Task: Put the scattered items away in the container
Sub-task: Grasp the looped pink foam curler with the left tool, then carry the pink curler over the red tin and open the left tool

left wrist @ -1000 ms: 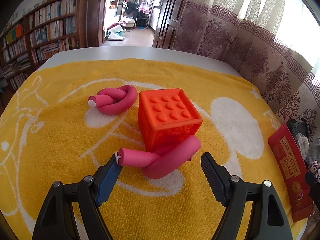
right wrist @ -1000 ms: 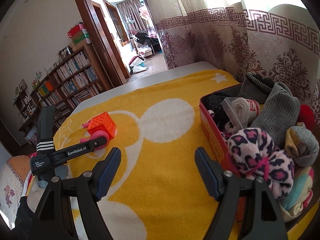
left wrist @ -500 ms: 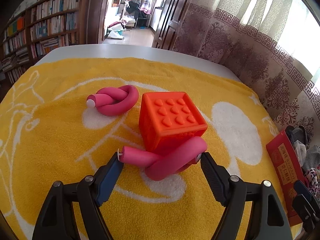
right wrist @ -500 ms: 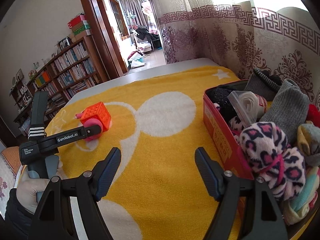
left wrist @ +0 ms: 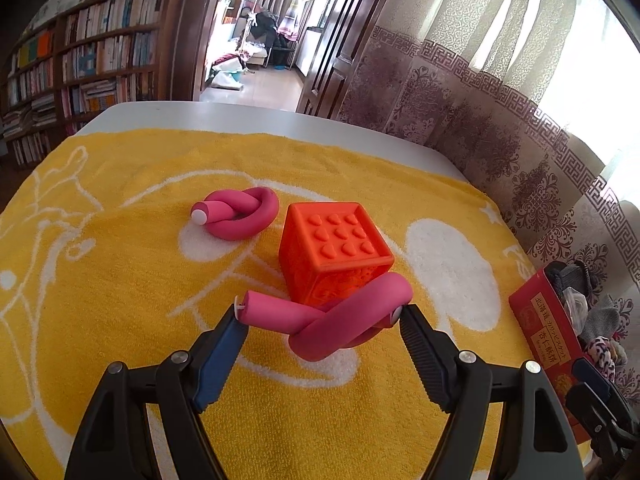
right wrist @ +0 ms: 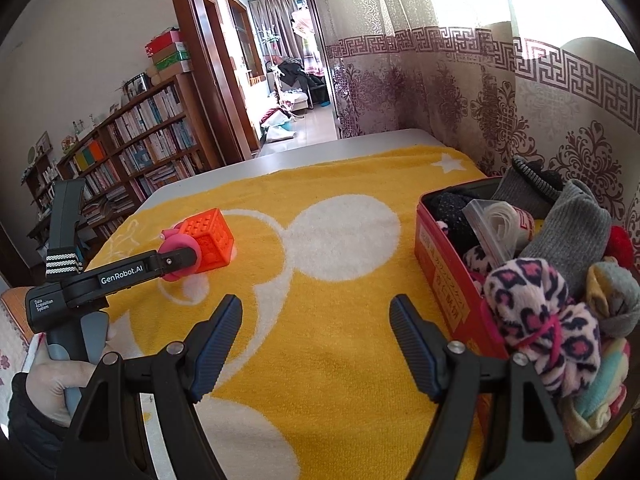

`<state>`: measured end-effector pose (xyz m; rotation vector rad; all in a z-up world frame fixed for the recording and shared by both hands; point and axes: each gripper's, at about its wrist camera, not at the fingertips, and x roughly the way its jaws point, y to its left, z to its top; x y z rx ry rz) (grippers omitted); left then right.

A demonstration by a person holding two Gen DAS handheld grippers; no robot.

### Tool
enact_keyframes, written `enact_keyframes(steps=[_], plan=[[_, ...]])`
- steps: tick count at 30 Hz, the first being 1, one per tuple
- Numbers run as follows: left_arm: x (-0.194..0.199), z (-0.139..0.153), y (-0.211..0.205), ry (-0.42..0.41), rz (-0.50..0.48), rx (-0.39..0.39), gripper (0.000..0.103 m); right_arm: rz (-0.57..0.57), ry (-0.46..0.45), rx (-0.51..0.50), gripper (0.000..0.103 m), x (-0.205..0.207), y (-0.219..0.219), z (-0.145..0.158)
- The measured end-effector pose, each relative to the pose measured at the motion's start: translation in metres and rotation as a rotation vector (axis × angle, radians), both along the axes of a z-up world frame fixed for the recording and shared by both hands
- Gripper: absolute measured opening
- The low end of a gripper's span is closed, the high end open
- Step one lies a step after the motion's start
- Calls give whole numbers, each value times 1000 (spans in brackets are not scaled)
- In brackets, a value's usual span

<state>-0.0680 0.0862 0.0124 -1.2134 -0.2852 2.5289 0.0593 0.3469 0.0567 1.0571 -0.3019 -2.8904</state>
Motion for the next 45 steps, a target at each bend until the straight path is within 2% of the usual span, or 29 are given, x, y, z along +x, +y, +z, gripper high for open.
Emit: enact_keyframes(steps=[10, 19, 28, 33, 39, 45], plan=[[15, 26, 42, 39, -92, 10, 80, 26, 17, 31, 80, 28, 2, 2], [24, 58, 132, 71, -263, 15, 80, -29, 87, 42, 80, 68, 37, 19], [30, 81, 226, 110, -409, -12, 80, -59, 119, 48, 80, 92, 63, 22], [28, 80, 269, 110, -474, -42, 80, -71, 129, 24, 80, 95, 74, 23], [27, 61, 310, 74, -554, -81, 80, -84, 138, 12, 80, 98, 82, 23], [15, 53, 309, 23, -544, -59, 80, -89, 128, 1, 80, 97, 85, 20]])
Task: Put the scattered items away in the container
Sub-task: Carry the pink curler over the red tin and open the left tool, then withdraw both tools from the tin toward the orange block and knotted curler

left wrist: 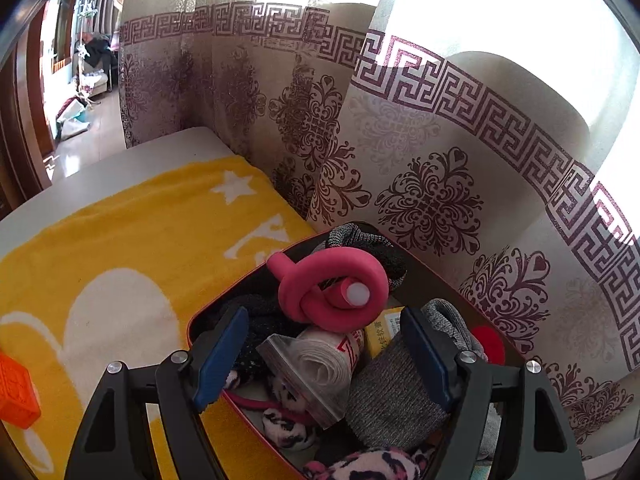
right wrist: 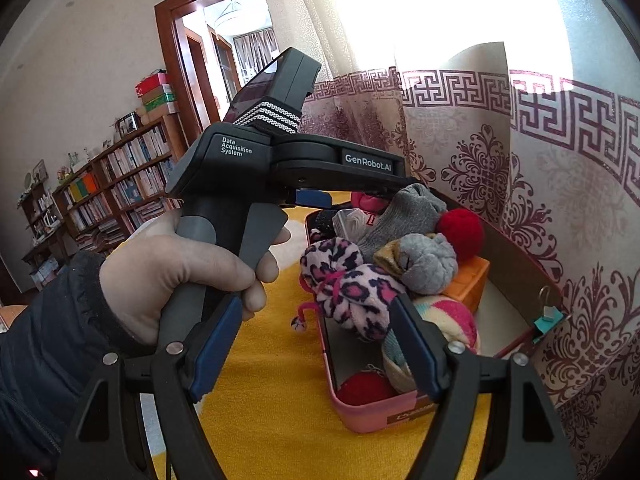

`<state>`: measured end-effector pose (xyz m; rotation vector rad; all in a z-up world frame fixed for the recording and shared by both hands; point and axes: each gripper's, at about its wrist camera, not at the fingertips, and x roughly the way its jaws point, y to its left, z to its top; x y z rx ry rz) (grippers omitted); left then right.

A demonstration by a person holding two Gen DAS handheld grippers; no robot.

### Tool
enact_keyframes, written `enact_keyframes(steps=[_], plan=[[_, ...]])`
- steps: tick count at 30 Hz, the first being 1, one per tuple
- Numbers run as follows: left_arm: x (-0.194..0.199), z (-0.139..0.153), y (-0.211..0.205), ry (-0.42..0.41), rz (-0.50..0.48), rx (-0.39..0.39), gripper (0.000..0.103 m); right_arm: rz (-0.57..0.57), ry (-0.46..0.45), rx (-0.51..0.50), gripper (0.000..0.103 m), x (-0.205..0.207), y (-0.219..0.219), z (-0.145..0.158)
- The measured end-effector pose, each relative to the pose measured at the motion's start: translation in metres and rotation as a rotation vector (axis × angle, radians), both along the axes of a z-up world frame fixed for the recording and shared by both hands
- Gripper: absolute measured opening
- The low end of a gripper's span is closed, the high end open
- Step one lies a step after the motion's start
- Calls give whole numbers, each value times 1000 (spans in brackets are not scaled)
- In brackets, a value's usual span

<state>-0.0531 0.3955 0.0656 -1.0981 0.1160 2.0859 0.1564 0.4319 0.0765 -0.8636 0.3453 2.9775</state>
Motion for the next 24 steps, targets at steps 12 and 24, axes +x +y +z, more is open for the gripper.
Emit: enact_keyframes(steps=[12, 24], plan=[[6, 14, -48, 1, 48, 57, 80, 13, -4, 13, 80, -2, -10, 3], [-4, 4, -143, 9, 216, 55, 86, 71, -60, 6, 80, -23, -37, -3]])
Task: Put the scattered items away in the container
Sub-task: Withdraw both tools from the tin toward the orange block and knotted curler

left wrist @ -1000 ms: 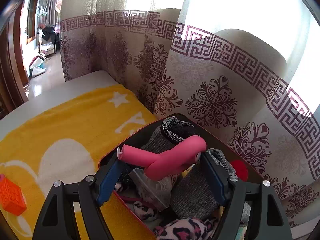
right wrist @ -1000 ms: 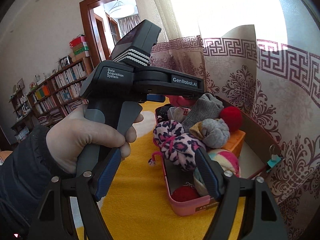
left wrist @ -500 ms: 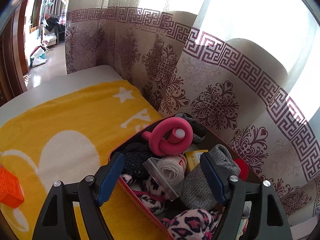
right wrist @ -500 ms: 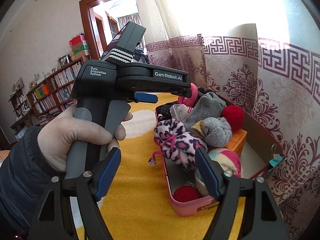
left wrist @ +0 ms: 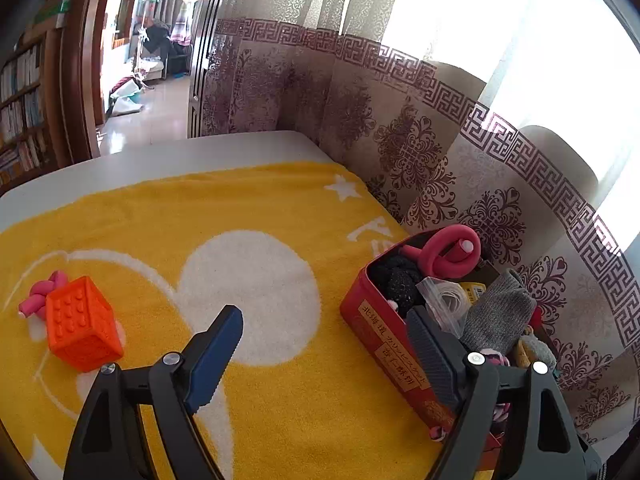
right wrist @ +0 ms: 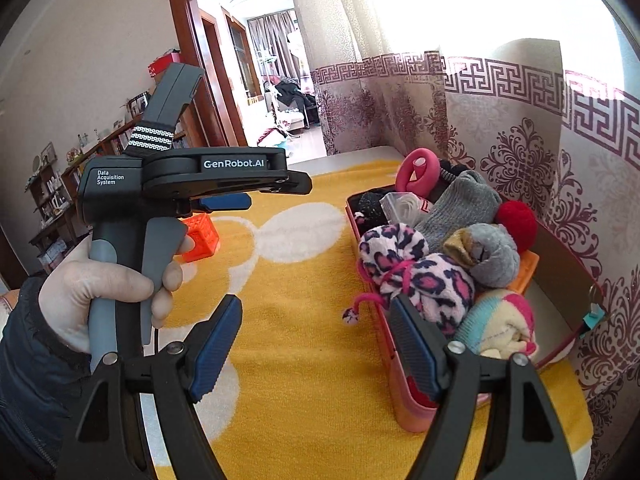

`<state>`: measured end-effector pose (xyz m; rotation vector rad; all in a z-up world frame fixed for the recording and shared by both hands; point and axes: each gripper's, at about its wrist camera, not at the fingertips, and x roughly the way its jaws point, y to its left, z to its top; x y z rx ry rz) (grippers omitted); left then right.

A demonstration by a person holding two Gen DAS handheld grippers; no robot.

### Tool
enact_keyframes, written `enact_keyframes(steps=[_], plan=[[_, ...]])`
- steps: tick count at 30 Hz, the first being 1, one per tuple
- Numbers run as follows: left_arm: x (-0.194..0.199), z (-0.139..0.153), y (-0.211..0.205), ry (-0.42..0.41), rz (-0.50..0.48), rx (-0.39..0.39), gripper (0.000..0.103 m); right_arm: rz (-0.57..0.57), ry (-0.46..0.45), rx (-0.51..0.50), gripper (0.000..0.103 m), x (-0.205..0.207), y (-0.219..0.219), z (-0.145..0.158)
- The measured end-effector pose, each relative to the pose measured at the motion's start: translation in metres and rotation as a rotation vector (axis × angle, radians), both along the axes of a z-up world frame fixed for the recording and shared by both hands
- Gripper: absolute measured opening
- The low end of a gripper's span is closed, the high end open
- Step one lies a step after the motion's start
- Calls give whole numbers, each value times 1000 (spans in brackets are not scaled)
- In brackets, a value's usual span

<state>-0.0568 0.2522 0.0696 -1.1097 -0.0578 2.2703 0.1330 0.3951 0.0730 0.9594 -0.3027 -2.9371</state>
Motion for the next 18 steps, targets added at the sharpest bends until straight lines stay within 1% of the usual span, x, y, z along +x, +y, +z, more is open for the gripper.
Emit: enact_keyframes(steps=[6, 9, 14, 16, 18], plan=[[-11, -6, -67, -7, 109, 0, 86, 47, -42, 12, 80, -24, -23, -3], [-16, -9, -106, -7, 171, 0, 86, 70, -61, 5, 80, -38, -34, -3], [-28, -18, -178, -35, 317, 28, 86, 101, -86, 5, 80, -61, -52, -1], [-32, -22, -202, -46, 372, 36, 86, 115, -90, 15, 80, -71, -63, 0], [-35, -26, -220, -52, 406, 35, 86, 131, -95, 28, 80, -81, -73, 1]])
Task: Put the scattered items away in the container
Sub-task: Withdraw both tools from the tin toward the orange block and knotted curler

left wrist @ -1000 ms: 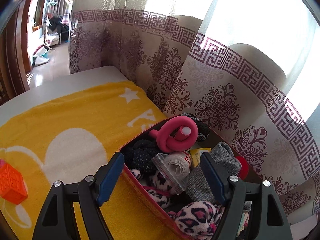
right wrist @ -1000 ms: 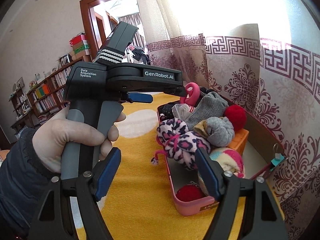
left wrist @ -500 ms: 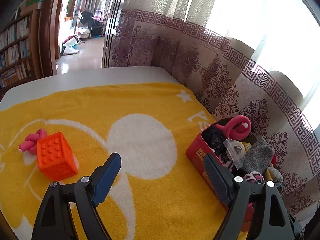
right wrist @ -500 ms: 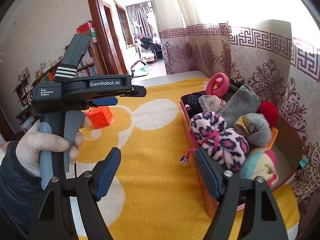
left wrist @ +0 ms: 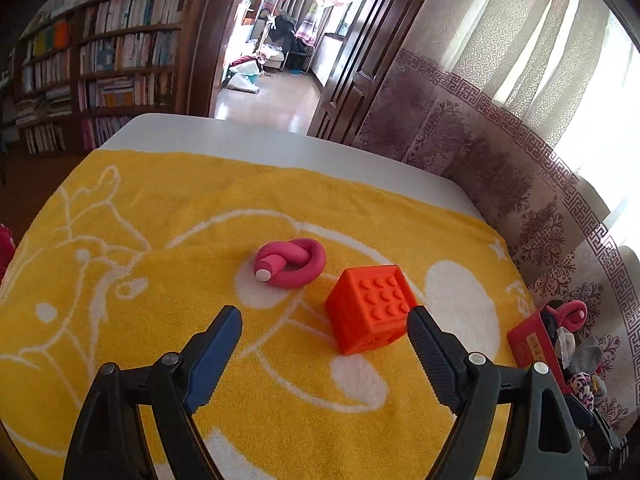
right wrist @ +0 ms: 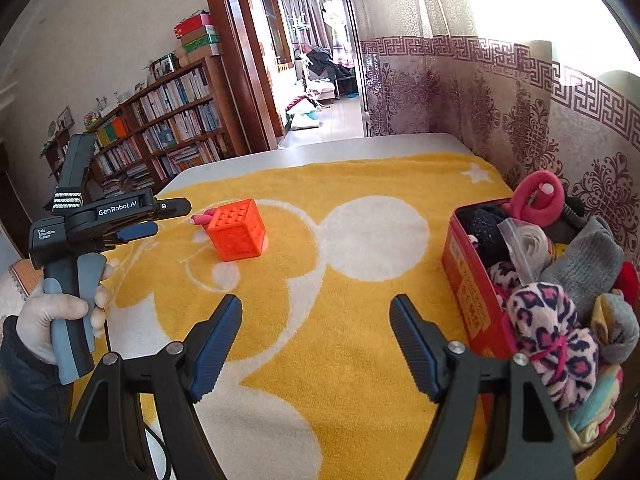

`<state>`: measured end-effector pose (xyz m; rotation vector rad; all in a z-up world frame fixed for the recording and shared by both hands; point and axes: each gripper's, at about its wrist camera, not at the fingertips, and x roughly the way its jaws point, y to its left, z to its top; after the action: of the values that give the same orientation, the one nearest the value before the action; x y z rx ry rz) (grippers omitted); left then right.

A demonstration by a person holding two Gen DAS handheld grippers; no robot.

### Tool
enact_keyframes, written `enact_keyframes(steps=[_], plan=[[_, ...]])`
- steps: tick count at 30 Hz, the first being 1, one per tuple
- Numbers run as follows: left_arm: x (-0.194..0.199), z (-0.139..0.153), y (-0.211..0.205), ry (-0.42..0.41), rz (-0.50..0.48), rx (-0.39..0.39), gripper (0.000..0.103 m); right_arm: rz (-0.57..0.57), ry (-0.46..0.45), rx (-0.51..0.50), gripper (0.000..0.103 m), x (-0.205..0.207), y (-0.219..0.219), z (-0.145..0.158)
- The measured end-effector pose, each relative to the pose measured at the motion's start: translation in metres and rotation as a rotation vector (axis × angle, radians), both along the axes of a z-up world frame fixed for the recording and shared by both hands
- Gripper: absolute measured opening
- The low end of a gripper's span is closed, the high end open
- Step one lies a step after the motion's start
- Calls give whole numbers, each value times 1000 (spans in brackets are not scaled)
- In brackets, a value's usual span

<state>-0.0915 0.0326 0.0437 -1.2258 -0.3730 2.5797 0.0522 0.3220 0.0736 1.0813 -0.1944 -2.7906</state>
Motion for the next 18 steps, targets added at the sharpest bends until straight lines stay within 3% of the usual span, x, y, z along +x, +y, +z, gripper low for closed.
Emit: enact_keyframes(steps=[8, 13, 18], plan=[[-3, -16, -28, -21, 4, -41, 86, 61, -27, 38, 80, -33, -36, -4], [-8, -29, -45, -50, 37, -7, 86, 86, -40, 60, 80, -61, -56, -7], [-8, -34, -52, -50, 61, -28, 86, 102, -57, 76, 80, -89, -75, -14]])
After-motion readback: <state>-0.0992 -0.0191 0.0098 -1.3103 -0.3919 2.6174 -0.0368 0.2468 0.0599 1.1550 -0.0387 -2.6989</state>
